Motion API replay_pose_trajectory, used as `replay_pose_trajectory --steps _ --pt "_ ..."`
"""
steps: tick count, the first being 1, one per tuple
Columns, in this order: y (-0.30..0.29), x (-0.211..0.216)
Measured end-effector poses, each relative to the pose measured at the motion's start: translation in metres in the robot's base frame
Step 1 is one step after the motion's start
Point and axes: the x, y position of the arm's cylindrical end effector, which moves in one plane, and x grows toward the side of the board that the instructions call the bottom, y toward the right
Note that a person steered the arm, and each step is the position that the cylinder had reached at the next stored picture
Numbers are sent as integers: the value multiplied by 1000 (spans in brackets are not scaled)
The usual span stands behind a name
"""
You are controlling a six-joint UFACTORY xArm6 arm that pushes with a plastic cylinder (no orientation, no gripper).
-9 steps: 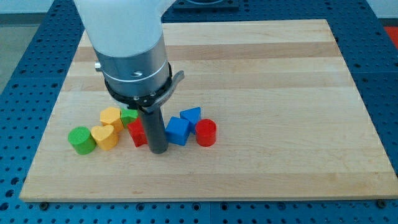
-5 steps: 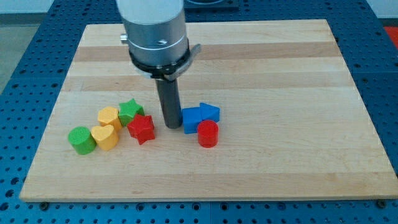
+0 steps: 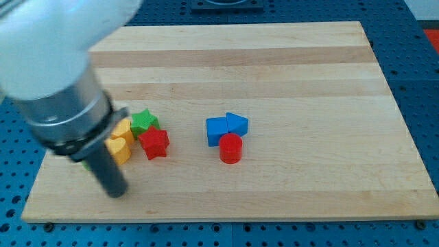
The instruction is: Slide the yellow heart up towards the top
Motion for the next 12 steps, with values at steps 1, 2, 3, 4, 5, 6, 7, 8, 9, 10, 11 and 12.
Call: replay_pose_trajectory --steps 1,2,3,4,5,6,7,8,9,10,11,12 --pt "-46 -7" --pt "-57 -25" --pt "-55 -32" --pt "-40 -43" --pt "-26 -51" --pt "-21 -27" --pt "1 -17" --pt "32 -35" --pt "50 -51" --pt "50 -50" --pt "50 -47" --pt "50 -55"
